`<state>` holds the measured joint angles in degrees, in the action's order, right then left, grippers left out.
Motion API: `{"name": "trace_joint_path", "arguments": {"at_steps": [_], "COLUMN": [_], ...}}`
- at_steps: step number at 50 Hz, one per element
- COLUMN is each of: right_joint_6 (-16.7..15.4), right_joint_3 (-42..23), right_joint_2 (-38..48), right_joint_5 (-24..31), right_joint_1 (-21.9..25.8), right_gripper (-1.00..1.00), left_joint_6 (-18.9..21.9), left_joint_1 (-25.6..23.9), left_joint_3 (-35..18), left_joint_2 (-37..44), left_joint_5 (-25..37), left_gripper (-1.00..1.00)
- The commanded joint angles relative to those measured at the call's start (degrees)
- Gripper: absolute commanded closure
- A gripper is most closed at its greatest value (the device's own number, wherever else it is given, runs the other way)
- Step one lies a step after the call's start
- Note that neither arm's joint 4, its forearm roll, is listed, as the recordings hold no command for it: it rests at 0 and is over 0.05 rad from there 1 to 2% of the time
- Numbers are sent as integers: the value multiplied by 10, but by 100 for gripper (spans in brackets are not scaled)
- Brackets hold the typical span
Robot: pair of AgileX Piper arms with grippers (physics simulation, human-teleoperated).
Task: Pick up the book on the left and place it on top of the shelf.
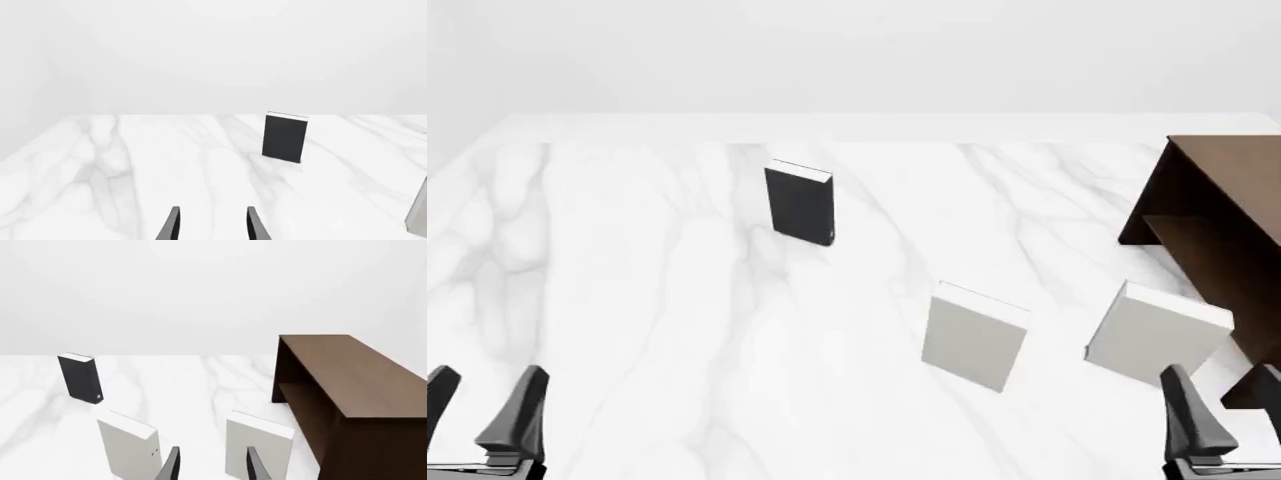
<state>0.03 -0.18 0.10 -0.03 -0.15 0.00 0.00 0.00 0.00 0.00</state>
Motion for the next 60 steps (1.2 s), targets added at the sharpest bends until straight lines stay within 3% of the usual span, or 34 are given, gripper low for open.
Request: {"name": "trace_joint_path", "arguments": {"at_steps": [1,9,16,22,32,36,40,41,50,60], "right_joint_6": [8,6,16,14,-41,-80,-89,-77,-107,-115], "right_joint_3": [-5,-10,-69,-128,-216,-268,-319,-342,-455,-524], "right_joint_2": [3,0,-1,0,130,194,237,254,344,395], "right_joint_5": [-2,-1,23,75,34,30,39,49,95,135], "right_joint_1": [-9,-2,4,34,94,123,137,140,179,196], "right_gripper": [-100,-100,-100,-100,-100,-100,-100,-100,-100,-100], "left_joint_6": [0,0,0,0,0,0,0,0,0,0], "left_joint_1": [0,0,0,0,0,0,0,0,0,0], "left_joint_3": [0,0,0,0,0,0,0,0,0,0], "left_joint_2": [0,0,0,0,0,0,0,0,0,0], "left_joint_5": [0,0,0,0,0,0,0,0,0,0], "left_gripper": [-100,-100,-100,-100,-100,-100,-100,-100,-100,-100]}}
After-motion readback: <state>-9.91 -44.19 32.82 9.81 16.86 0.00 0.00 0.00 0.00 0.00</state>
